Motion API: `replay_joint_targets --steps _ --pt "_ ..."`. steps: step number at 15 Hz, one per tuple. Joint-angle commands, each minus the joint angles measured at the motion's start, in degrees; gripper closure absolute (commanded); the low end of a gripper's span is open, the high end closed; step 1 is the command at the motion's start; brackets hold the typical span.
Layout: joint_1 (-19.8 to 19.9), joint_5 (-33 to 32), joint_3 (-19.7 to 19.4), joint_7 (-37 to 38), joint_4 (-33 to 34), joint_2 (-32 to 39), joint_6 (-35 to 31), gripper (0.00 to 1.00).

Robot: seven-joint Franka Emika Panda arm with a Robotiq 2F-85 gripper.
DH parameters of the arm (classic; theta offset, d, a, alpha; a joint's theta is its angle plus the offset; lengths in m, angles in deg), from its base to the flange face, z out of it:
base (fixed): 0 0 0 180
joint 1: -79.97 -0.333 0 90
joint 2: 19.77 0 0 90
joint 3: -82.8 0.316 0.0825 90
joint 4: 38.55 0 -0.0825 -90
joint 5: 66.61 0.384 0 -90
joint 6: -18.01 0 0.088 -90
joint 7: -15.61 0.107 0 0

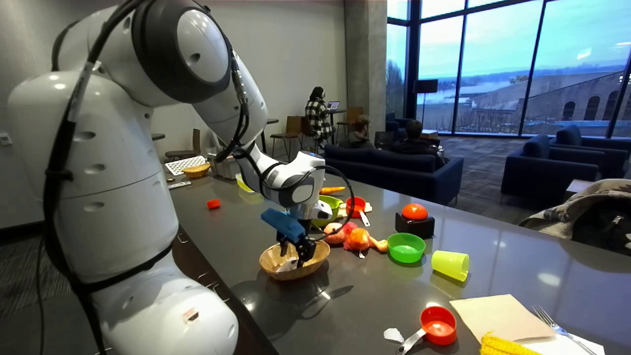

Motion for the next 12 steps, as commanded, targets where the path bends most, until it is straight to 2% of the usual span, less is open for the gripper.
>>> replay_joint_targets --steps 1,5,12 --pt "0.2 2.2 -0.4 -2.0 0.2 0.1 -0.4 0.56" --pt "0.4 2.4 -0.5 -2.2 0.4 0.1 -0.2 0.85" --pt "0.4 2.4 -0.6 -2.0 1.0 -0.2 -0.3 0.93"
